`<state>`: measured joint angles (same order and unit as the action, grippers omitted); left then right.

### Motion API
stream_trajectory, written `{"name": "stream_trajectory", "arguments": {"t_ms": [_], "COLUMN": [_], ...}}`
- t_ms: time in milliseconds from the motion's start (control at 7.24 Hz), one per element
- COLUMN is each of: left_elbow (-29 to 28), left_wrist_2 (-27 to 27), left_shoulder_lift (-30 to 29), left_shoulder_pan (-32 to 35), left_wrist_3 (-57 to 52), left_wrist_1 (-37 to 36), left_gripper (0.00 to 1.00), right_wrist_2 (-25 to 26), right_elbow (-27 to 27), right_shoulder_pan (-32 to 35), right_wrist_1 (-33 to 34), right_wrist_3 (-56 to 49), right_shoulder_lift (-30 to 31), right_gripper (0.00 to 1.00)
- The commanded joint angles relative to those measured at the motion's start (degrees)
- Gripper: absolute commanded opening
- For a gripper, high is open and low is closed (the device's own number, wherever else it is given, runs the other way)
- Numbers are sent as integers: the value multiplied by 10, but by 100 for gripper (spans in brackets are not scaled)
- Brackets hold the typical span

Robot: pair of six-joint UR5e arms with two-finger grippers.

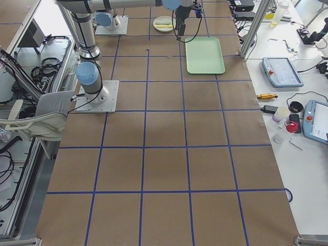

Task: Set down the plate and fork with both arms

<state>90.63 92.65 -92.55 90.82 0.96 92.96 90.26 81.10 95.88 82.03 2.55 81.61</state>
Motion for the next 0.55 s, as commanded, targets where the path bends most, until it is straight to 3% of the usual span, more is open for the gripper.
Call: {"name": "stream_trajectory", "arguments": {"t_ms": [0,415], "left_elbow": [-6,3], "left_wrist_2": [1,3], "left_shoulder_lift": [-9,4], "left_shoulder_pan": [-1,0], "left_wrist_3": [-1,0], "left_wrist_1": [-8,-10], "left_gripper": [100,100], "right_wrist_2": [2,11], "right_elbow": [1,13], "right_shoulder_pan": [0,0], "right_wrist_1": [3,20], "right_wrist_3": [0,10], "right_shoulder_lift": [-5,-8], "right_gripper": [100,100]}}
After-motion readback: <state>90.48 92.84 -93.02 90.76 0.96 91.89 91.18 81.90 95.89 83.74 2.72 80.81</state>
